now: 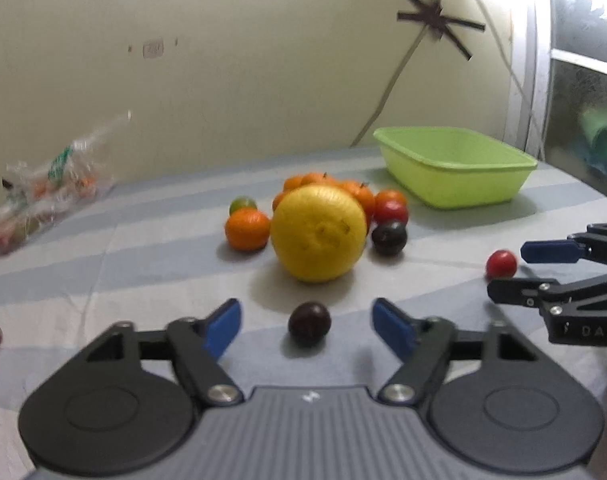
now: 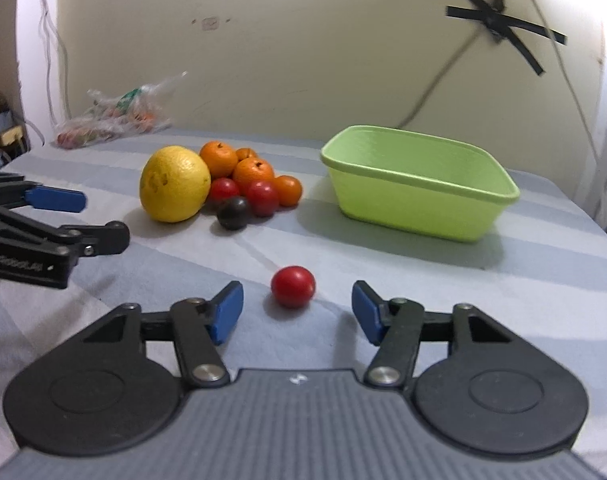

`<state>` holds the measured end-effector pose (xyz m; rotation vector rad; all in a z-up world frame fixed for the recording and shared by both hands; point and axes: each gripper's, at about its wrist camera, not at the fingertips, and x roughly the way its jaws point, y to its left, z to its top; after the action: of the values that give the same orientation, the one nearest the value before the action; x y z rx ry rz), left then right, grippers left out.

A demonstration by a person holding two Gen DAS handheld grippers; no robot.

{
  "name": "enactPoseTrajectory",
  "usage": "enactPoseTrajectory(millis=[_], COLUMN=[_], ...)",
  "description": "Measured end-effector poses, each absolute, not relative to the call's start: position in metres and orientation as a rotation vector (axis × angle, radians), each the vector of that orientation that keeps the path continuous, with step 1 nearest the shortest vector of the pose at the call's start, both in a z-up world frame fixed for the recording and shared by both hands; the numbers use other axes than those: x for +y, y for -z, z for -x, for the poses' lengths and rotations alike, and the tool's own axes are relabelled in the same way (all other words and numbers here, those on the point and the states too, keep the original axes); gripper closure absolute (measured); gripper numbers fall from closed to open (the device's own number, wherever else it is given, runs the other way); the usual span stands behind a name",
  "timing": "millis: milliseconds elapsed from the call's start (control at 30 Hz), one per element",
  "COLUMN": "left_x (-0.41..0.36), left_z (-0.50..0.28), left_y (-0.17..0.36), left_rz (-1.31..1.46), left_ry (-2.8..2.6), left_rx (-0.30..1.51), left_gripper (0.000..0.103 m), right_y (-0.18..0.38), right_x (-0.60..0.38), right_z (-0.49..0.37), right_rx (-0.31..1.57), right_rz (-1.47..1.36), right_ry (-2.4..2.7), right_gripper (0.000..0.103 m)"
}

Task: Organize fruits
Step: 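Grasp the dark purple tomato with the left gripper while the right grasps a red tomato, then carry both tomatoes over the green basket and open both grippers to drop them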

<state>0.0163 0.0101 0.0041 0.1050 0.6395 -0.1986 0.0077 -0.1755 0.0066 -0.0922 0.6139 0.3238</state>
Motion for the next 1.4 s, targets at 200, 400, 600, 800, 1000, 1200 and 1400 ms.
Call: enactPoseTrajectory(millis=[200,400,600,800,1000,1200,1400], left_x=[0.010,-0.015,-0.057,-0.107,-0.131,-0.124,-0.067], left_z=[-0.014,-0.022,-0.076,-0.145,-0.168,-0.162,-0.116], left_y=[0.002,-0.020,-0.047,-0.044,-0.029,-0.035,-0.066], left_rz=[-0.074,-0.045,-0.020,0.002,-0.017,0.001,0.105], left_ry=[0.209,0.338,0.444,0.489,0.477,0.469,0.450], left_rx=[0.670,0.640,0.590,0.634,0.675,0.643,0.522], left_gripper=[0.078,0.078,0.078,0.077,0.072,0.059,0.059], right_y=[-0.003,-0.010,-0.034,-0.035,-0.021,-0.018,-0.026], right_x=[-0.175,-0.188,-0.214,-0.239,-0.242,-0.255,-0.260], right_z=[-0.012,-0.014,-0.035,-0.082,-0.097,-0.095,-0.081], right_rx=[0.623,0.595,0.442,0.410,0.436,0.438,0.348], right_rz=[0.103,0.041,0.016,0.014,0.037,-0.030,-0.067], right_ry=[-0.384,-0.402,-0.322,-0.218,-0.195,-0.199,-0.212], right_gripper=[0.067,0.076,0.076,0.076,0.074,0.060,0.061])
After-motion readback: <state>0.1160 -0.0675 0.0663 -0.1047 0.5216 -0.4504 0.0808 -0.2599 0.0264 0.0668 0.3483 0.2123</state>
